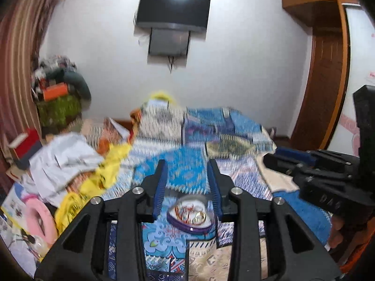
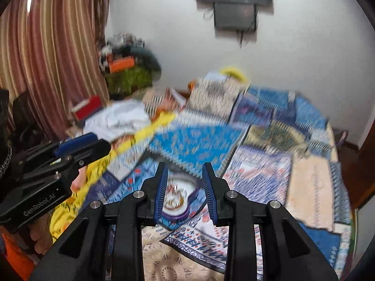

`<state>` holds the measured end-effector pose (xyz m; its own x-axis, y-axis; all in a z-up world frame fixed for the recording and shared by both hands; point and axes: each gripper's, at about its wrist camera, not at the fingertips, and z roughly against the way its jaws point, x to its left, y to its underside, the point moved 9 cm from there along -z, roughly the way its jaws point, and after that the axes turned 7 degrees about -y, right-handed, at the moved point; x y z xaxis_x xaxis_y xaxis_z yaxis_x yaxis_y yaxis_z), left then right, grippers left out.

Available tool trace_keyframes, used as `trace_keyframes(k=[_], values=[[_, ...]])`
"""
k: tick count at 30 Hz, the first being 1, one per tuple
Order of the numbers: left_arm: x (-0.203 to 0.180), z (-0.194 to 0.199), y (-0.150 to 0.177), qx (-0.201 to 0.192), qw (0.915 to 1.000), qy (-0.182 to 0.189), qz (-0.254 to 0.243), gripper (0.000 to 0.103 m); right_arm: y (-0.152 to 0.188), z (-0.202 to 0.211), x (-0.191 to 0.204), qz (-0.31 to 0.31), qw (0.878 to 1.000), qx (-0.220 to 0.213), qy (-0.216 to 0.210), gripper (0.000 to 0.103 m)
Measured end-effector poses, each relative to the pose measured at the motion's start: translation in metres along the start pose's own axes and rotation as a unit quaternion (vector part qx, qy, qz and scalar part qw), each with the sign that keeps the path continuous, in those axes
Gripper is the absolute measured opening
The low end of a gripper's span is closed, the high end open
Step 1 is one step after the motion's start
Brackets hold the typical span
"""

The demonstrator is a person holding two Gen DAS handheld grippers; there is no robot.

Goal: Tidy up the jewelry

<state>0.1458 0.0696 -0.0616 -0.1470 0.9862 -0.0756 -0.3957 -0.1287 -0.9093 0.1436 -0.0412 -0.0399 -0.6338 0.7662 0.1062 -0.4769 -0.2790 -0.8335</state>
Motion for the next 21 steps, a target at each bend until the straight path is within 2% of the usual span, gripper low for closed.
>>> trace_keyframes(k=[5,7,9,11,14,17,21], values=[[-0.007,0.062,-0.031,-0.076,0.9970,-0.012,-0.001,0.046,-0.030,0.069,0.012,0.012,0.995,-0.096,0.019,0.028],[-0.010,0.084,-0.038,-0.101,0.9947,-0.019,-0.003,0.052,-0.036,0.092,0.018,0.016,0.992,-0.127,0.022,0.032],[-0.013,0.102,-0.043,-0.123,0.9920,-0.029,-0.007,0.062,-0.040,0.115,0.026,0.019,0.987,-0.158,0.026,0.048],[-0.014,0.116,-0.046,-0.139,0.9893,-0.041,-0.012,0.071,-0.041,0.128,0.032,0.023,0.983,-0.177,0.035,0.057],[-0.016,0.132,-0.046,-0.154,0.9866,-0.053,-0.012,0.098,-0.039,0.143,0.038,0.027,0.979,-0.196,0.051,0.071],[-0.016,0.144,-0.045,-0.162,0.9849,-0.060,-0.010,0.101,-0.037,0.146,0.038,0.023,0.976,-0.208,0.065,0.085],[-0.017,0.146,-0.041,-0.160,0.9849,-0.066,-0.008,0.102,-0.037,0.144,0.036,0.021,0.972,-0.214,0.089,0.096]])
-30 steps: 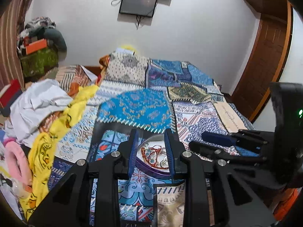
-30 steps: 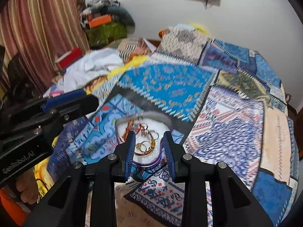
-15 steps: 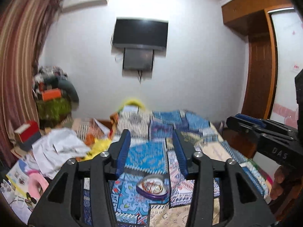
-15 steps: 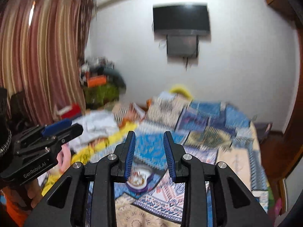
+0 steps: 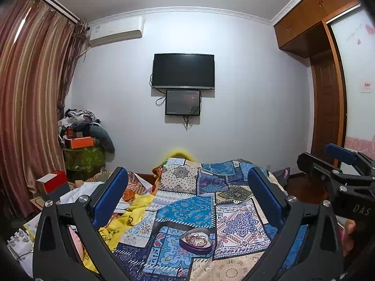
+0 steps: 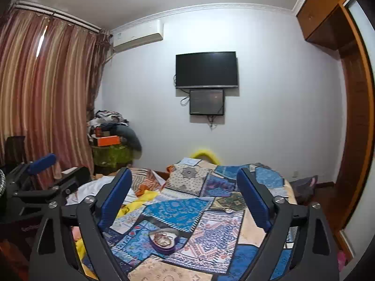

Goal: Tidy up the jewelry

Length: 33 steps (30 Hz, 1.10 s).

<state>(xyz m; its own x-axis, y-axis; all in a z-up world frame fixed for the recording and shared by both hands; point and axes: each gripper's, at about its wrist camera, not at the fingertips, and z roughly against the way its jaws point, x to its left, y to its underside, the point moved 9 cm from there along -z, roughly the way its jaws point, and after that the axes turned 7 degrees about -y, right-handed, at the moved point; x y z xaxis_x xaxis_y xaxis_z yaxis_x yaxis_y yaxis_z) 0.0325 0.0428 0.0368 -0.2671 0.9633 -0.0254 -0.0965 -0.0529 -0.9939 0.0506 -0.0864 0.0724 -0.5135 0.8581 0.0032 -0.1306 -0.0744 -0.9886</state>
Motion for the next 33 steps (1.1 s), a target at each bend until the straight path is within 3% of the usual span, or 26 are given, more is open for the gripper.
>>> trace_keyframes(k=[3,33], values=[[0.001,0.000,0.003,0.004,1.0000,-0.003,-0.001,0.102,-0.001,0.004,-0.001,-0.001,1.000,-0.006,0.008,0.102],[0.000,-0.010,0.018,0.026,0.9997,-0.004,0.002,0.102,0.010,0.018,-0.005,0.001,1.000,0.016,0.004,0.102]])
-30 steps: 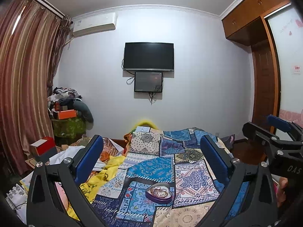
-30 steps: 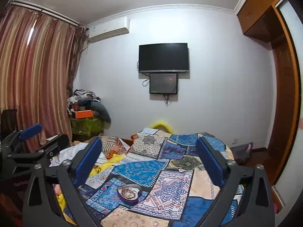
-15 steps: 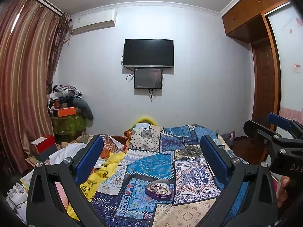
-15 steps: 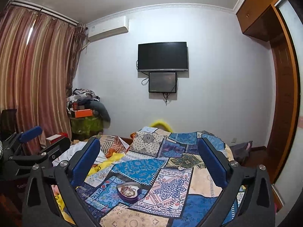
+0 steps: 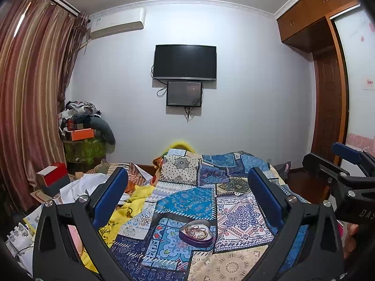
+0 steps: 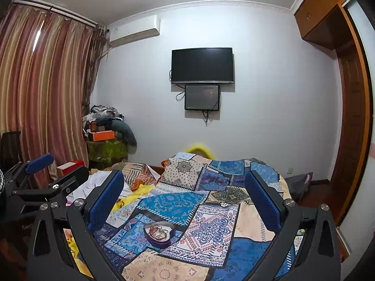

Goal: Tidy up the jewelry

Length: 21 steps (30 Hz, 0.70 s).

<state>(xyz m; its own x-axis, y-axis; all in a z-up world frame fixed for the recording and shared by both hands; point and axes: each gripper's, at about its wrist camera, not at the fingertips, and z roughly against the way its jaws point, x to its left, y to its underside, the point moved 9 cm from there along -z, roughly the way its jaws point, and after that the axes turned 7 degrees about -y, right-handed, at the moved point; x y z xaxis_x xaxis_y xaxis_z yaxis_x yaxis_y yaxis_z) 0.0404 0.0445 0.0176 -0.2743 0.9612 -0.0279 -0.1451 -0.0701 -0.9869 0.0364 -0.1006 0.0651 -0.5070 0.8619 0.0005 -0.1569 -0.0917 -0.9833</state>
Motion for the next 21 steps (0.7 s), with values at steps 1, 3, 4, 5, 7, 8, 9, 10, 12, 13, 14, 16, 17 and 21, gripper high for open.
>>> trace_keyframes(k=[1,3,4,5,7,8,9,10,12,13,14,16,17,21], values=[[0.0000,0.0000,0.0011,0.001,1.0000,0.000,0.000,0.102,0.0000,0.0002,0.0000,0.000,1.000,0.000,0.000,0.102],[-0.0002,-0.0003,0.0018,0.001,1.0000,0.000,-0.001,0.102,-0.0005,0.0001,0.0000,0.001,1.000,0.002,0.000,0.102],[-0.0003,-0.0004,0.0018,0.001,1.0000,-0.001,-0.001,0.102,-0.0003,0.0003,-0.0012,0.001,1.000,0.002,0.000,0.102],[-0.0002,-0.0005,0.0017,0.001,1.0000,-0.001,-0.001,0.102,-0.0001,0.0005,-0.0010,0.001,1.000,0.003,0.000,0.102],[0.0003,-0.0001,0.0018,0.001,1.0000,-0.002,-0.001,0.102,0.0001,0.0007,-0.0018,0.000,1.000,0.004,-0.001,0.102],[0.0006,0.0007,0.0026,0.001,1.0000,-0.002,-0.001,0.102,-0.0003,0.0007,-0.0020,0.000,1.000,0.004,-0.001,0.102],[0.0012,0.0003,0.0025,0.001,1.0000,-0.002,0.000,0.102,-0.0009,0.0008,-0.0022,0.001,1.000,0.005,-0.001,0.102],[0.0016,0.0000,0.0026,0.001,1.0000,-0.002,0.000,0.102,-0.0006,0.0001,-0.0014,0.001,1.000,0.005,-0.001,0.102],[0.0015,-0.0008,0.0027,0.002,1.0000,-0.003,0.000,0.102,-0.0014,0.0004,-0.0017,0.001,1.000,0.005,-0.001,0.102],[0.0012,-0.0010,0.0031,0.003,1.0000,-0.003,-0.001,0.102,-0.0003,-0.0005,-0.0010,0.002,1.000,0.005,-0.001,0.102],[0.0014,-0.0013,0.0033,0.003,1.0000,-0.004,-0.001,0.102,-0.0005,-0.0005,-0.0013,0.002,1.000,0.005,0.000,0.102],[0.0015,-0.0019,0.0040,0.004,1.0000,-0.005,-0.002,0.102,0.0001,-0.0014,-0.0013,0.001,1.000,0.006,-0.001,0.102],[0.0017,-0.0019,0.0044,0.005,1.0000,-0.005,-0.002,0.102,-0.0005,-0.0012,-0.0018,0.001,1.000,0.006,-0.002,0.102],[0.0015,-0.0018,0.0046,0.005,1.0000,-0.006,-0.003,0.102,0.0006,-0.0003,-0.0024,0.001,1.000,0.007,-0.002,0.102]])
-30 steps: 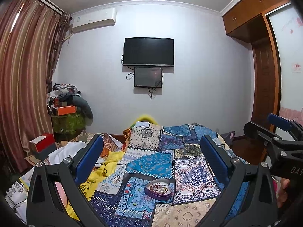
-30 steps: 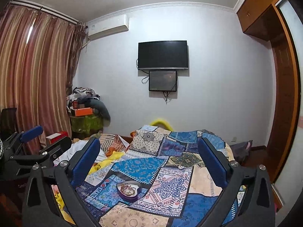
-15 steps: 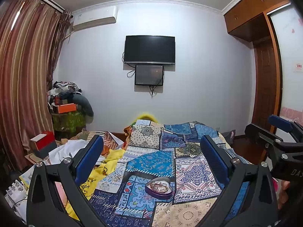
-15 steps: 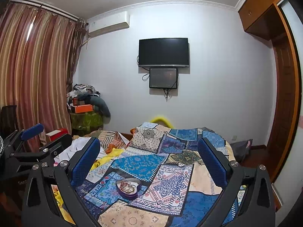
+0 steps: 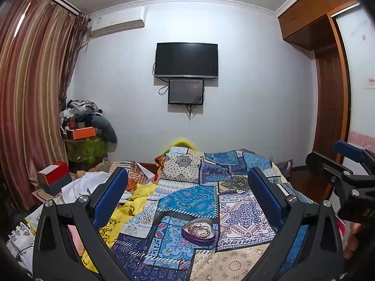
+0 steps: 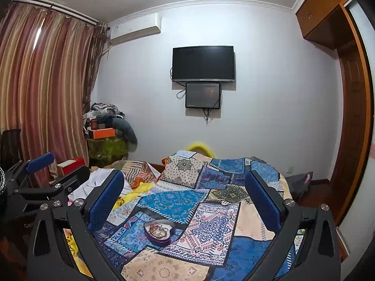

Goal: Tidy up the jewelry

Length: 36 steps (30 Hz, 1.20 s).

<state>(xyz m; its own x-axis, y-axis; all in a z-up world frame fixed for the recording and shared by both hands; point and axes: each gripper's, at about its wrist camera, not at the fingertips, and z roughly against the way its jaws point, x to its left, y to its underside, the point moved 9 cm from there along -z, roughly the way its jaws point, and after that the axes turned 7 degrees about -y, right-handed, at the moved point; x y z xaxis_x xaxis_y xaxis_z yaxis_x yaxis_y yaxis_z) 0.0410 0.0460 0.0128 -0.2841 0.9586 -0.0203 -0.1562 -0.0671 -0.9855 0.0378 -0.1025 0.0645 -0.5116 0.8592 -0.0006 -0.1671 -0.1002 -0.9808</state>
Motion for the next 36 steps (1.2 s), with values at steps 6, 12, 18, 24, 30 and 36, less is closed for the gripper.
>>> trace_keyframes(k=[6,12,18,24,30,36], values=[[-0.0003,0.0005,0.0007,0.001,1.0000,0.004,0.000,0.102,0.0004,-0.0004,0.0007,0.000,1.000,0.000,0.000,0.102],[-0.0010,-0.0003,0.0019,0.005,0.9999,0.013,-0.001,0.102,-0.0004,0.0000,0.0000,-0.001,1.000,0.000,0.000,0.102],[-0.0023,-0.0007,0.0027,0.008,0.9998,0.018,-0.004,0.102,-0.0008,-0.0004,-0.0010,-0.001,1.000,0.001,0.000,0.102],[-0.0039,-0.0002,0.0027,0.008,0.9998,0.020,-0.007,0.102,-0.0009,-0.0004,-0.0011,-0.001,1.000,0.001,0.001,0.102],[-0.0041,-0.0003,0.0029,0.009,0.9998,0.020,-0.005,0.102,-0.0003,-0.0007,-0.0010,-0.001,1.000,0.002,0.001,0.102],[-0.0025,-0.0032,0.0040,0.012,0.9997,0.020,-0.004,0.102,0.0037,-0.0033,-0.0027,-0.002,1.000,0.006,0.003,0.102]])
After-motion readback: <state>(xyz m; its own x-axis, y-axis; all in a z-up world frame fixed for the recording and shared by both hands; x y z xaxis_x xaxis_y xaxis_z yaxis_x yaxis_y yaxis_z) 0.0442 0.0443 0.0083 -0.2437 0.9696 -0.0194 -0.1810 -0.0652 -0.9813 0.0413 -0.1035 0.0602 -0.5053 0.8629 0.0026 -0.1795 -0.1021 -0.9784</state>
